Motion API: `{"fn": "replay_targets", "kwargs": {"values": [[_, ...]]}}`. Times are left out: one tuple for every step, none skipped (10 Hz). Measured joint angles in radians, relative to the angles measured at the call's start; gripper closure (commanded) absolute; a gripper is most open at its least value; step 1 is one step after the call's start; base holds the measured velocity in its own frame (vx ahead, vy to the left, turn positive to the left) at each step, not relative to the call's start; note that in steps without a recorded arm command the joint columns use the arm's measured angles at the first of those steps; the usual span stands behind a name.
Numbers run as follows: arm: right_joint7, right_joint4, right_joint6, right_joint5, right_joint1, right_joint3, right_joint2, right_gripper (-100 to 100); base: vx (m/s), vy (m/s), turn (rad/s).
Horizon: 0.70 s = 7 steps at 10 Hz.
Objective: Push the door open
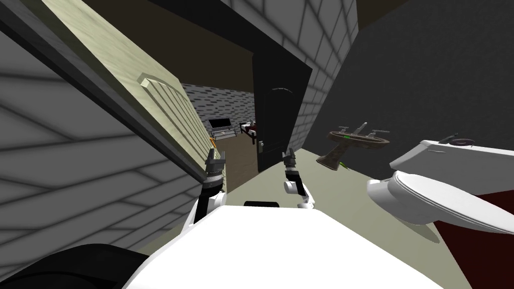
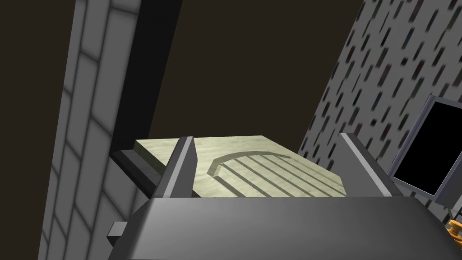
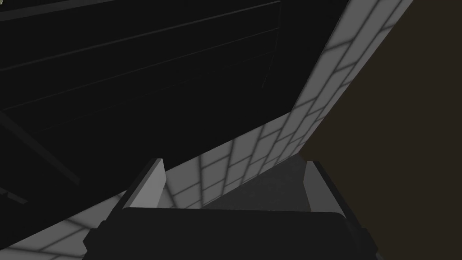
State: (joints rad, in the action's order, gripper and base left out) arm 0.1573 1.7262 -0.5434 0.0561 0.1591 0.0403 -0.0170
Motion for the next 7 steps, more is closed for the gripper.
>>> {"fn": "replay_targets", "kwargs": {"values": [[-0.003, -0.032, -0.001, -0.002, -0.015, 0.004, 0.001, -100, 0.036, -0.05, 0.046], [0.0, -0.062, -0.001, -0.003, -0.039, 0.007, -0.004, -100, 0.038, -0.043, 0.027], [0.001, -0.091, 0.0, -0.004, -0.051, 0.01, -0.006, -100, 0.041, -0.05, 0.041], [0.0, -0.111, 0.006, -0.007, -0.071, 0.018, -0.005, -100, 0.037, -0.051, 0.035], [0.001, -0.138, 0.005, -0.008, -0.083, 0.021, -0.007, -100, 0.015, -0.029, 0.001], [0.0, -0.157, 0.004, -0.009, -0.092, 0.021, -0.005, -100, 0.025, -0.043, 0.046], [-0.003, -0.182, 0.006, -0.012, -0.113, 0.028, -0.002, -100, 0.031, -0.041, 0.034]]}}
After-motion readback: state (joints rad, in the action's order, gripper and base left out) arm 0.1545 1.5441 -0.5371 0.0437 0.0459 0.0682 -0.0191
